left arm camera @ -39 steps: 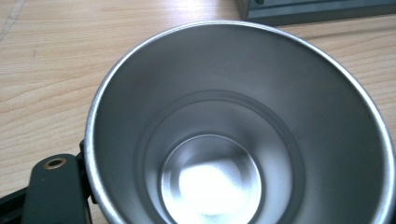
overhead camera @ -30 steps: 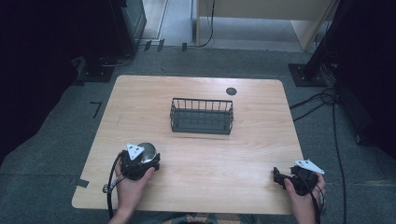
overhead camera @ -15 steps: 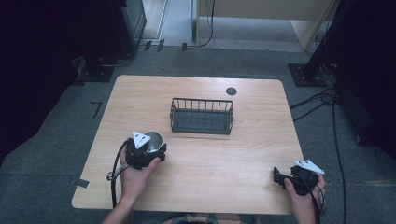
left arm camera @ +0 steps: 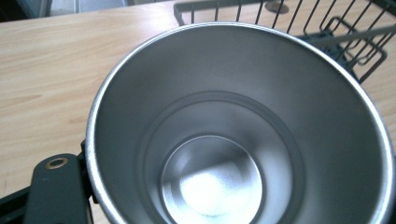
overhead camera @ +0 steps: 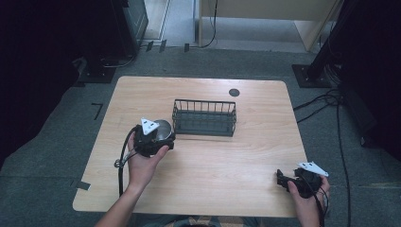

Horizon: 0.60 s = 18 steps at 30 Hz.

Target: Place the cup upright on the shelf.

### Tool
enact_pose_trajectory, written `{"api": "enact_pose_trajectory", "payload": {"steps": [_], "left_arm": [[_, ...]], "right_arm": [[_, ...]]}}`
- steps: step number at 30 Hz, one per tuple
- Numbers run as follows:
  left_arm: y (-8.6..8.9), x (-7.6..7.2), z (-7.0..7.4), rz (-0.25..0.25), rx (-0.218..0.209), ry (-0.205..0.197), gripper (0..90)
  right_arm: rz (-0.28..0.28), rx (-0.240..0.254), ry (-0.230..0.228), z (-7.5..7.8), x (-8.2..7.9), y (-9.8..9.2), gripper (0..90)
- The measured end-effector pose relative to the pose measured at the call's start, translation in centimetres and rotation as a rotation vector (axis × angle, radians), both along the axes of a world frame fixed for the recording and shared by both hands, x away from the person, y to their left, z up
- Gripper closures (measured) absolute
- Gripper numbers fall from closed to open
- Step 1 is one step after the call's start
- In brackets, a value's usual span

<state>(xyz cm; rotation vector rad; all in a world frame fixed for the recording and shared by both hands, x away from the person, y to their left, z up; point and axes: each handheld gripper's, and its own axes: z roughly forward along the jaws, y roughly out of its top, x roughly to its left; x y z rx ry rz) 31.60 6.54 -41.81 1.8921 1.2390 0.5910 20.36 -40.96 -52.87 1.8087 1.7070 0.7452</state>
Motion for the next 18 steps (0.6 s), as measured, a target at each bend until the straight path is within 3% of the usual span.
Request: {"api": "enact_pose_trajectory", "payload": {"steps": [18], "left_arm": [[-2.2,3.6,2.5,-0.011,-0.027,-0.014,18.5]], "right_arm": [[0.001,-0.001,-0.001,0.0,0.0,0.0,0.0]]}}
